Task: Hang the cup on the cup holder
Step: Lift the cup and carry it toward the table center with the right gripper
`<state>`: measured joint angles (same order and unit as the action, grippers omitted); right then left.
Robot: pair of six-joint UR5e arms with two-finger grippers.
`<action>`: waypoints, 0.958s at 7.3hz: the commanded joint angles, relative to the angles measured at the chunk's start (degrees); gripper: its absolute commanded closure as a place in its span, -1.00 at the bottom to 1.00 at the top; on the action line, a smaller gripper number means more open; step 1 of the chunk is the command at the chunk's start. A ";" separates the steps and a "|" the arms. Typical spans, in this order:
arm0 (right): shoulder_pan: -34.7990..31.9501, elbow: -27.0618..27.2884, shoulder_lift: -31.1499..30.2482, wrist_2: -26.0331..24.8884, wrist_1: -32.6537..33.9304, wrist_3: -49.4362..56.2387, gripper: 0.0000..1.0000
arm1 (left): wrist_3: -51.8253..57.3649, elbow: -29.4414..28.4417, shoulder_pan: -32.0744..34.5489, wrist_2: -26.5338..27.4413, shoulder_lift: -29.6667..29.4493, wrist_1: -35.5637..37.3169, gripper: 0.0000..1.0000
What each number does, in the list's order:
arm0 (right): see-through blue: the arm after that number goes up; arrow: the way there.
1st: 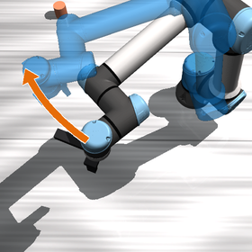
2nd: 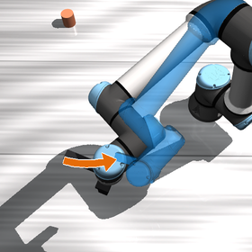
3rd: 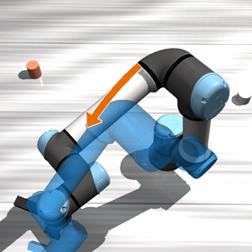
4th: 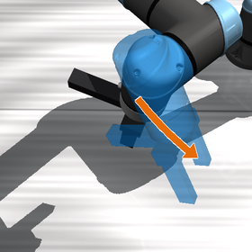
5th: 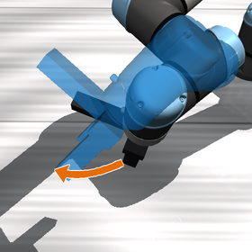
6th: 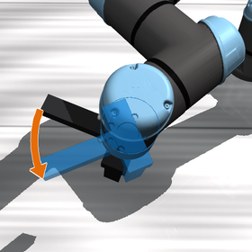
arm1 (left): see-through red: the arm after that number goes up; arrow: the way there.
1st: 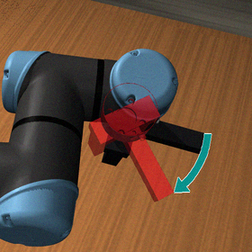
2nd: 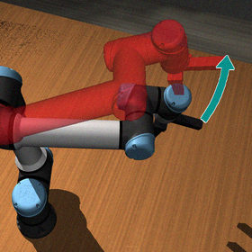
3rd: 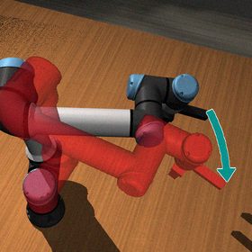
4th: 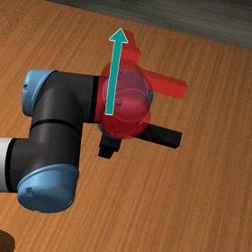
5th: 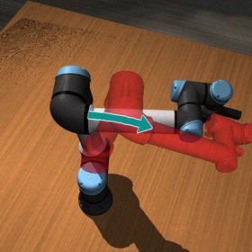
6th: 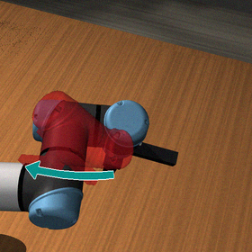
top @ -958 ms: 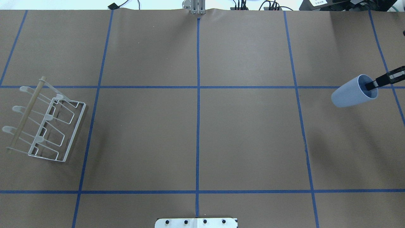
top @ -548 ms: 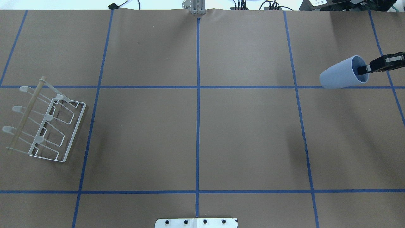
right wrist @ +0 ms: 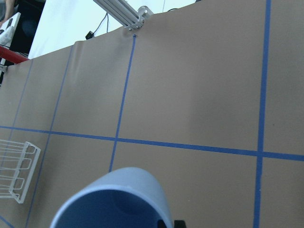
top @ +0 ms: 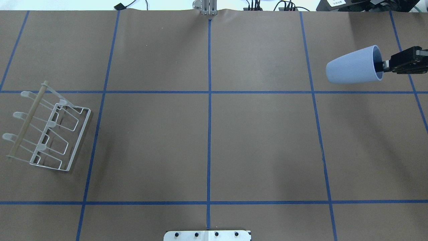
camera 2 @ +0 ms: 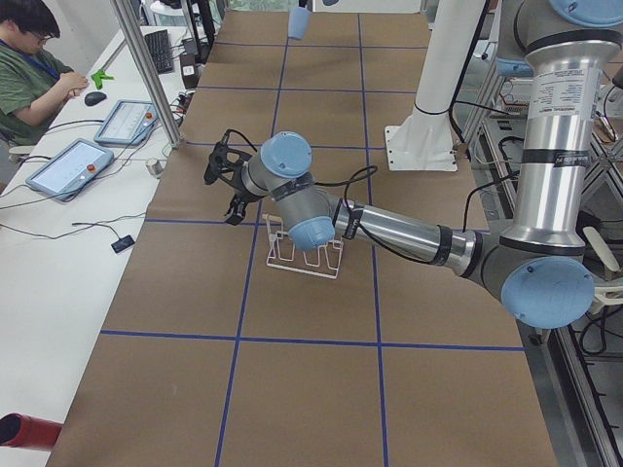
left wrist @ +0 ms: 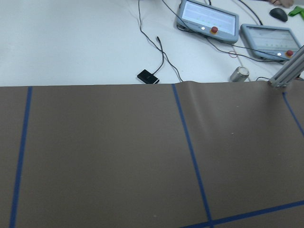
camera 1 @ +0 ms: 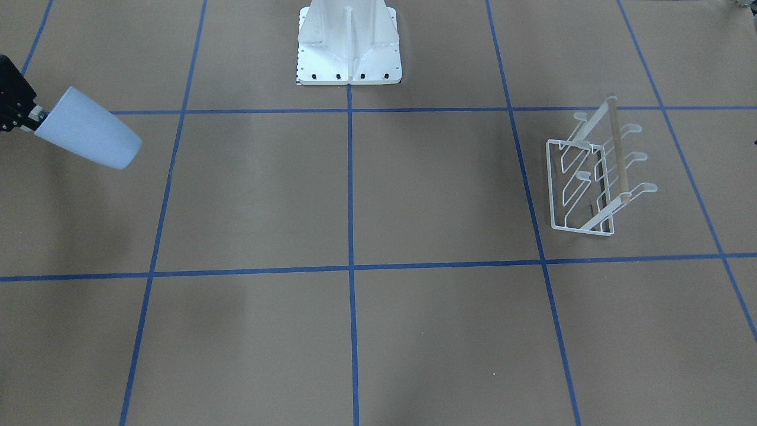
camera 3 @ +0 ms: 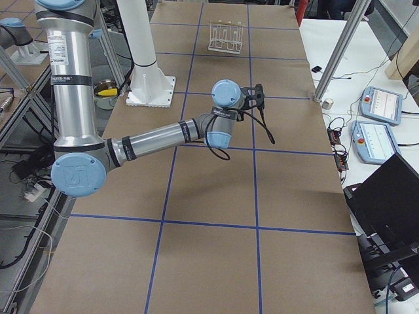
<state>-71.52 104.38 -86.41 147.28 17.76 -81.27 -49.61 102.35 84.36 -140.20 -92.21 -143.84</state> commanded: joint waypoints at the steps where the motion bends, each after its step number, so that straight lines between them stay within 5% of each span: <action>1: 1.47 0.30 2.28 -0.41 -9.82 -12.11 1.00 | -13.46 0.22 -4.35 -0.70 -0.16 -15.01 -0.97; 5: 11.29 0.48 5.54 -12.07 -26.42 -26.89 1.00 | -47.34 0.57 -12.25 2.80 -9.89 -31.56 -0.96; 7: 16.21 1.61 8.43 -17.44 -28.74 -30.85 1.00 | -62.48 1.19 -20.94 13.75 -14.29 -38.94 -0.96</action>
<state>-58.34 105.23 -79.63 133.14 -9.41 -109.49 -103.50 103.29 68.45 -132.48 -103.96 -178.24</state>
